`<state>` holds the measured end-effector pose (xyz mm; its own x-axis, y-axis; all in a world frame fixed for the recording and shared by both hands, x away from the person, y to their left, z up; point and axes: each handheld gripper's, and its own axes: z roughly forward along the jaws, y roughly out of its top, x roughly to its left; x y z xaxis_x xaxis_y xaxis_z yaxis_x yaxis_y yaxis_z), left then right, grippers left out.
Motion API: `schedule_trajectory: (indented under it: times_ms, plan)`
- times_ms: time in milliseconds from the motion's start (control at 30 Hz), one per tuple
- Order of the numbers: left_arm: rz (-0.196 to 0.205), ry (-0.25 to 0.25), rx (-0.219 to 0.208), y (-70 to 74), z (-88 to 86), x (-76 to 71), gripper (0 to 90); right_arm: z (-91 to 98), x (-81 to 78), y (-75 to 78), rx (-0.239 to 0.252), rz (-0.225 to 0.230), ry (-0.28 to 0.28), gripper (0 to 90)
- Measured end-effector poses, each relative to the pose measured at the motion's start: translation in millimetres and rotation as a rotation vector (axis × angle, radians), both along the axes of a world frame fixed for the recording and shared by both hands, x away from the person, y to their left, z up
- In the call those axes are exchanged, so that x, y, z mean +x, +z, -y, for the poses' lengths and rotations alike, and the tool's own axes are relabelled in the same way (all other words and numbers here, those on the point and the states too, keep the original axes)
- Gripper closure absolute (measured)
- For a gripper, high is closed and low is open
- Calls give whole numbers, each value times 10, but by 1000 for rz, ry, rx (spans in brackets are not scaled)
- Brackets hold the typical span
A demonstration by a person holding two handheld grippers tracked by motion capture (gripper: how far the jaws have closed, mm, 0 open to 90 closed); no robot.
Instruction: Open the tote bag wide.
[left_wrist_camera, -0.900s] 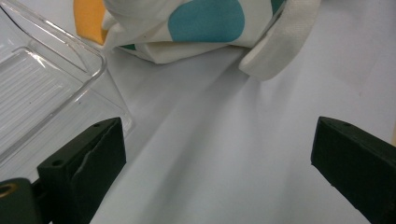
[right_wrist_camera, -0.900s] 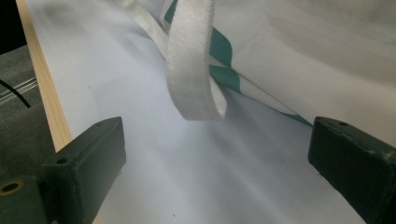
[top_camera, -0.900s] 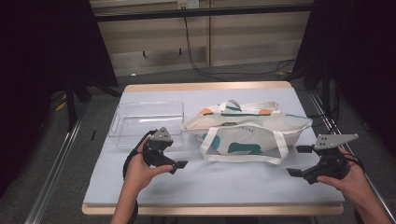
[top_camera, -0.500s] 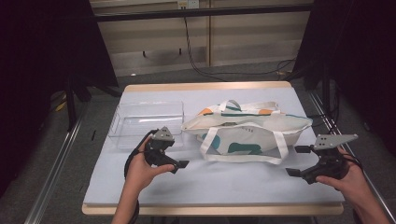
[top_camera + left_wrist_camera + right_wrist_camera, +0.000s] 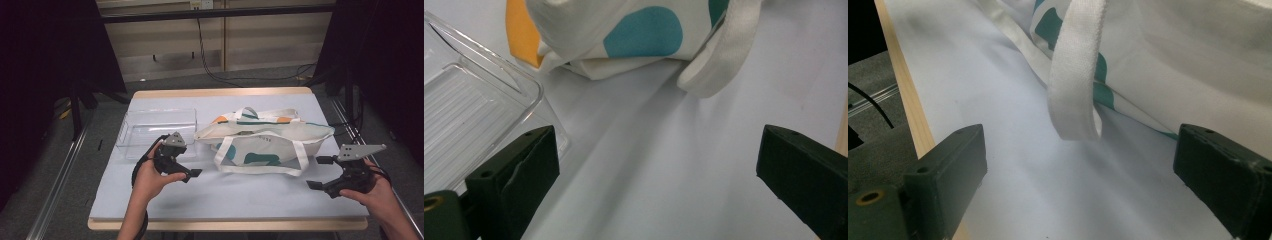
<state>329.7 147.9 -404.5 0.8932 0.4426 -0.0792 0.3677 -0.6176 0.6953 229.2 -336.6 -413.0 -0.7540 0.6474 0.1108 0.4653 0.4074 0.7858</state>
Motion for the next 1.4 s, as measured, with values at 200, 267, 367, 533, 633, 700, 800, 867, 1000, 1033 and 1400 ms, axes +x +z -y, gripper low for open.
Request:
schedule_trajectory:
  times_ms: [200,267,367,533,633,700,800,867,1000,1033,1400]
  plan:
    - [-12,-12,-18,38,63,7,35,-18,1,11,-9,-3,1,76]
    - [-5,-24,-18,72,82,23,35,-27,-4,29,-6,1,9,83]
    - [-13,-15,-25,98,95,34,34,-23,-9,58,-7,14,6,90]
    - [-8,-30,0,144,89,51,34,4,-10,89,0,20,6,96]
    - [-6,-28,1,168,76,61,34,19,-9,103,-1,21,-2,100]
    - [-1,-25,-3,187,67,72,34,24,-9,121,0,19,7,105]
    - [-2,-29,3,225,67,85,34,24,-7,158,-7,26,6,106]
    - [2,-30,3,262,78,103,34,15,-5,207,-5,35,9,110]
    - [2,-32,0,291,85,128,34,7,1,232,-5,36,10,115]
    - [-2,-33,-3,294,87,137,34,1,7,245,-5,32,13,117]
    - [6,-37,21,387,76,219,35,2,21,330,5,42,21,124]
